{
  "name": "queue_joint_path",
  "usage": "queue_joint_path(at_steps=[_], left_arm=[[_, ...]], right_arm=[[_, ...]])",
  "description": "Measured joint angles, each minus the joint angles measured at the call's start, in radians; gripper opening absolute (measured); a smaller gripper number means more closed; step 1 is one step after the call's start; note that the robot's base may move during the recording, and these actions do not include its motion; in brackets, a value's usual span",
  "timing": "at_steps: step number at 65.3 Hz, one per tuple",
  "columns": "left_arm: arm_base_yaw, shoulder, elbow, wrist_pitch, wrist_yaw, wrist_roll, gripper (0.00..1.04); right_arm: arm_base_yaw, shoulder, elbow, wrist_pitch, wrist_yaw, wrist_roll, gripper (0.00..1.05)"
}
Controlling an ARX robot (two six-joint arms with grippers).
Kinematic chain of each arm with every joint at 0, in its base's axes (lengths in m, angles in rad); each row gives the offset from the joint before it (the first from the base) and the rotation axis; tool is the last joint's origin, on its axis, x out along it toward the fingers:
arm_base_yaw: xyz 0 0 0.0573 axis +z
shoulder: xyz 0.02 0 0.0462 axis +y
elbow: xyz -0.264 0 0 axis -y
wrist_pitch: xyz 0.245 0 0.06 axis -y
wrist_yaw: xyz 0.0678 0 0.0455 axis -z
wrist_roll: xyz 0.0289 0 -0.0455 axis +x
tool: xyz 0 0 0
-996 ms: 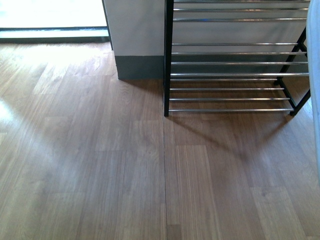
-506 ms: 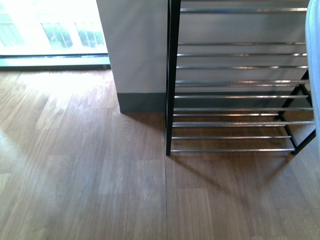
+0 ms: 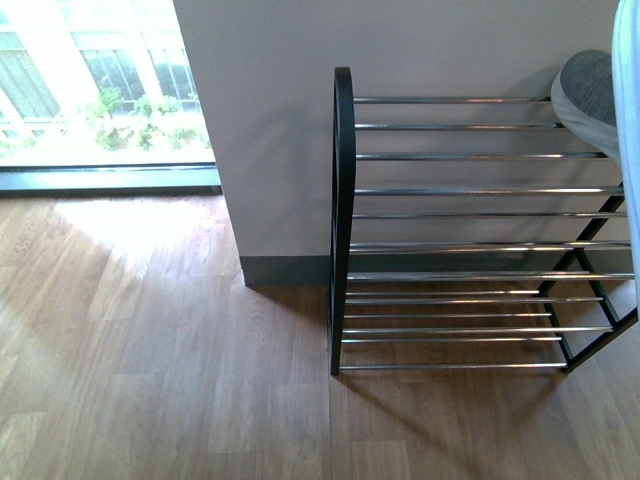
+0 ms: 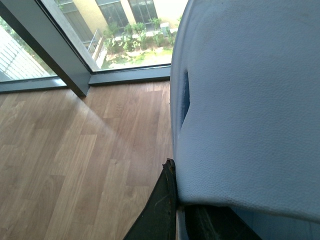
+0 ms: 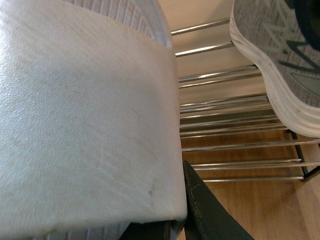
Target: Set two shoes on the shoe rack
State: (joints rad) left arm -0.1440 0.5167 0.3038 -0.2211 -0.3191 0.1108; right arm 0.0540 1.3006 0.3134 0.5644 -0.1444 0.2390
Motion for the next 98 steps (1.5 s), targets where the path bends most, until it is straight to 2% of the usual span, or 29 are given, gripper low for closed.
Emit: queue_joint_path(at_steps=[32,34,38,41,52,64,73,84,98], left_arm=[[0.000,0.001,0.000,0.000,0.001,0.000,0.02],[0.000,0.001,0.000,0.000,0.001,0.000,0.02],[0.000,0.001,0.000,0.000,0.001,0.000,0.02],[0.000,0.001,0.000,0.000,0.001,0.000,0.02],[0.000,0.001,0.000,0.000,0.002,0.000,0.02],[0.000,0.000,0.000,0.000,0.002,0.000,0.02],[0.000,0.000,0.000,0.000,0.002,0.000,0.02],[0.000,0.000,0.000,0.000,0.002,0.000,0.02],[0.000,0.000,0.000,0.000,0.002,0.000,0.02]], right_arm=[[-0.001,-0.001,0.001,0.000,0.001,0.000,0.01],[0.002,0.005,-0.003,0.027,0.004,-0.015,0.01],[0.020,0.040,-0.036,0.206,0.015,-0.063,0.01],[0.039,0.057,-0.041,0.269,0.013,-0.095,0.01],[0.129,0.137,0.043,0.161,0.025,-0.109,0.01],[0.241,0.394,0.230,0.067,0.135,-0.108,0.01],[0.294,0.563,0.376,0.006,0.216,-0.107,0.01],[0.327,0.774,0.576,-0.068,0.338,-0.112,0.01],[0.324,1.007,0.786,-0.139,0.505,-0.153,0.01]])
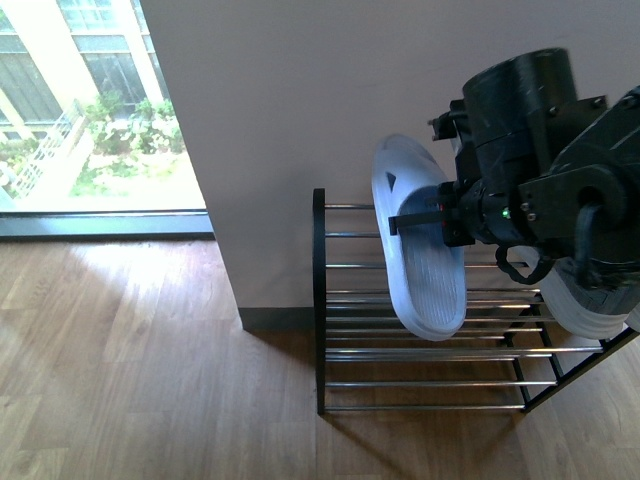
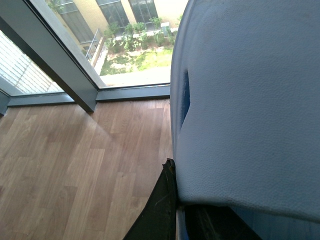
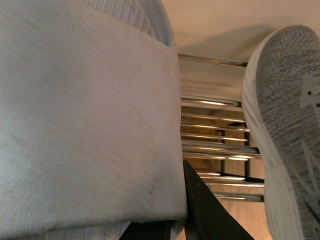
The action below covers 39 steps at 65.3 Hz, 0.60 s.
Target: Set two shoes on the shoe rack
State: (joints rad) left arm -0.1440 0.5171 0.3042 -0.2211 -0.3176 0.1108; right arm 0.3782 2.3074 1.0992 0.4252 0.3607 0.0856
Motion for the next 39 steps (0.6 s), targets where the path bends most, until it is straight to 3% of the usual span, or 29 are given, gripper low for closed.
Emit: queue_joint_path(at_steps=[39], left_arm=[[0.000,0.000,0.000,0.000,0.000,0.000,0.02]], right_arm=[[-0.078,0.333,0.326,-0.054,0.227,-0.239,0.01]])
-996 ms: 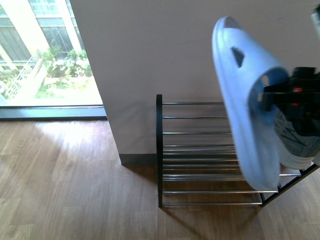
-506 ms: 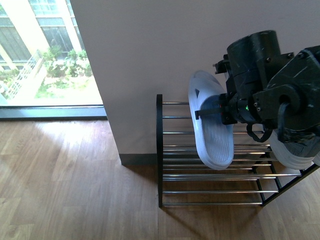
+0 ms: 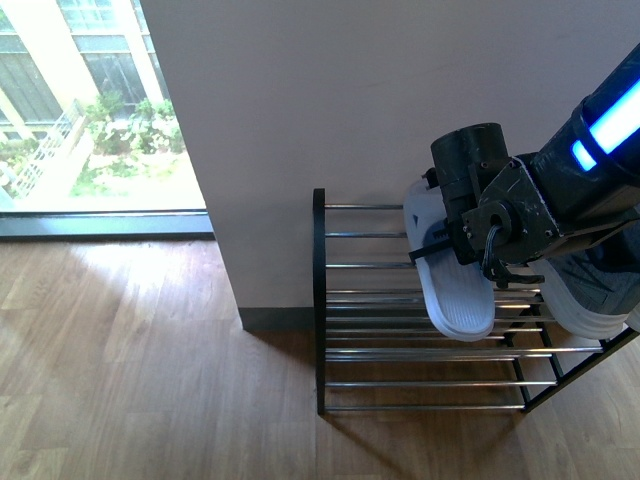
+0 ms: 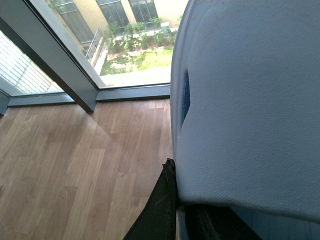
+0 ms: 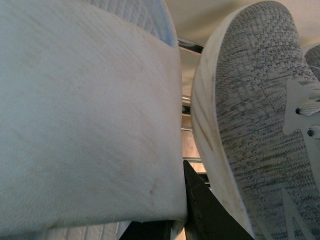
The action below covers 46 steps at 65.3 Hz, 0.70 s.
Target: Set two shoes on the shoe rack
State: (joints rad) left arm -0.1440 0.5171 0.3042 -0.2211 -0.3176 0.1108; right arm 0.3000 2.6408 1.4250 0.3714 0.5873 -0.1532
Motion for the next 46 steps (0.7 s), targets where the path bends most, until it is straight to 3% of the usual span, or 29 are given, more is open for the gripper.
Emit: queue_joint_path(at_steps=[14,31,46], left_arm=[[0.000,0.000,0.000,0.000,0.000,0.000,0.02],[0.000,0.000,0.000,0.000,0.000,0.000,0.02],[0.000,0.000,0.000,0.000,0.000,0.000,0.02]], right_arm=[[-0.040,0.020,0.027,0.019,0.013,-0.031,0.05],[-0.049,-0.072,-0.072,0.054,-0.124,0.010,0.44],[-0.062,-0.365,-0.278,0.050,-0.340,0.158,0.80]])
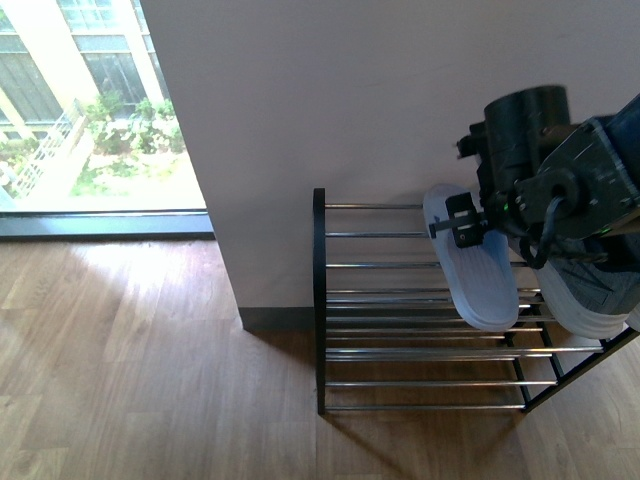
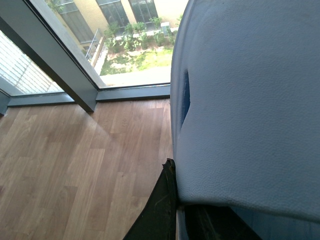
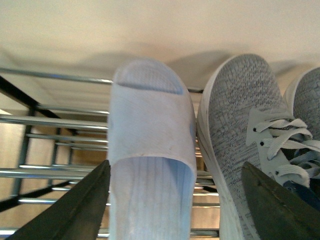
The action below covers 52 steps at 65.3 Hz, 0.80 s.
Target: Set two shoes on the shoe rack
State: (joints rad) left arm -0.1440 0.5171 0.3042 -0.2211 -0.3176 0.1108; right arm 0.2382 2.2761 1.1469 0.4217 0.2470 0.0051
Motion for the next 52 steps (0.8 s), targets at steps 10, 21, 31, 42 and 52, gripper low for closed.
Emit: queue_joint_path(at_steps=[10,21,31,42,52], left_arm=[[0.000,0.000,0.000,0.000,0.000,0.000,0.02],[0.000,0.000,0.000,0.000,0.000,0.000,0.02],[0.000,0.000,0.000,0.000,0.000,0.000,0.02],[0.000,0.000,0.000,0.000,0.000,0.000,0.02],[0.000,0.000,0.000,0.000,0.000,0.000,0.02]], right_arm=[[-0.012,-0.230,-0.187,0.048,-0.140,0.050,0.96],[-0.016,-0.501,-0.420,0.107,-0.267,0.074,0.96],[-0.029,-0.771,-0.630,0.101,-0.328,0.084,0.96],[-0.055,-0.981,-0.801,0.217,-0.357,0.125,0.96],[-0.042,-0.961,-0.859,0.406,-0.217,0.099,0.88]])
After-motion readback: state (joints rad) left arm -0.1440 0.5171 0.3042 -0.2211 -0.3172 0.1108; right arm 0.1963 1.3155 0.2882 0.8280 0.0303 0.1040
